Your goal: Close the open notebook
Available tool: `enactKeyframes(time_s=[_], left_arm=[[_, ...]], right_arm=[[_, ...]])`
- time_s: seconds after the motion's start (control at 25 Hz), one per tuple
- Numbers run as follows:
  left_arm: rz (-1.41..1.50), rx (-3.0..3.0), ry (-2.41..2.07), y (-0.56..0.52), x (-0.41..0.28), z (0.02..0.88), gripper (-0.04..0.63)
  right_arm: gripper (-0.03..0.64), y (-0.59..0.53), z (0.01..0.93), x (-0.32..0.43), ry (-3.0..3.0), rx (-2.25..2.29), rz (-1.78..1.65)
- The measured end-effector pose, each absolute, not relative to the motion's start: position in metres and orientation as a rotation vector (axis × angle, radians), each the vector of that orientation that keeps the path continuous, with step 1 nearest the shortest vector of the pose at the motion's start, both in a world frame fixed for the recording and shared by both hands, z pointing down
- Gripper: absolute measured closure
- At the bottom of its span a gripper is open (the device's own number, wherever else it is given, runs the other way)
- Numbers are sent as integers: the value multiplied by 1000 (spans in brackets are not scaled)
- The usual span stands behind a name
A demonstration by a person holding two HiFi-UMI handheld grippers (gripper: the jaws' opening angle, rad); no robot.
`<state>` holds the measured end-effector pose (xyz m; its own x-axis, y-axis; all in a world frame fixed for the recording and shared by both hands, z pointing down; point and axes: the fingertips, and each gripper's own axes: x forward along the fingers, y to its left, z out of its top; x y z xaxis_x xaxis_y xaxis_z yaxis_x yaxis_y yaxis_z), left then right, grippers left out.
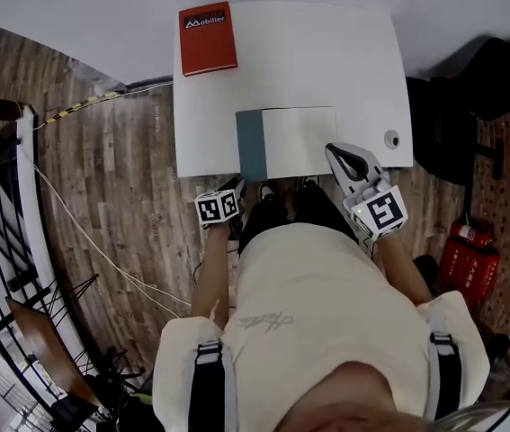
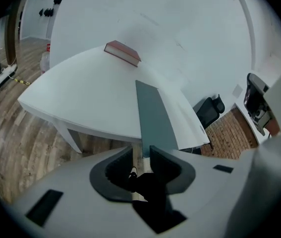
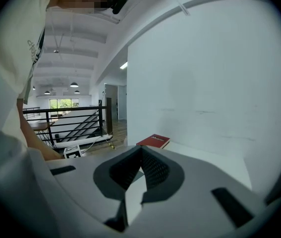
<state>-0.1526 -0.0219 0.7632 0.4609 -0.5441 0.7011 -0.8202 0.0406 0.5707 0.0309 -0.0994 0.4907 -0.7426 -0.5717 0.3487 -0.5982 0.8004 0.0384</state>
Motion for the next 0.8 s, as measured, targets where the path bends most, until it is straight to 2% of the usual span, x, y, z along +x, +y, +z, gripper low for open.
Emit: enactKeyframes(time_s=[0.24, 0.4, 0.8], left_arm=[[317, 1634, -1148, -26, -150, 770, 488], [278, 1648, -1086, -26, -145, 770, 517], [161, 1650, -965, -28, -142, 767, 518]], right_arm=[[609, -98, 497, 28, -2619, 900, 123], [609, -95, 504, 31, -2594, 903, 130], [609, -95, 505, 17, -2598, 867, 114]])
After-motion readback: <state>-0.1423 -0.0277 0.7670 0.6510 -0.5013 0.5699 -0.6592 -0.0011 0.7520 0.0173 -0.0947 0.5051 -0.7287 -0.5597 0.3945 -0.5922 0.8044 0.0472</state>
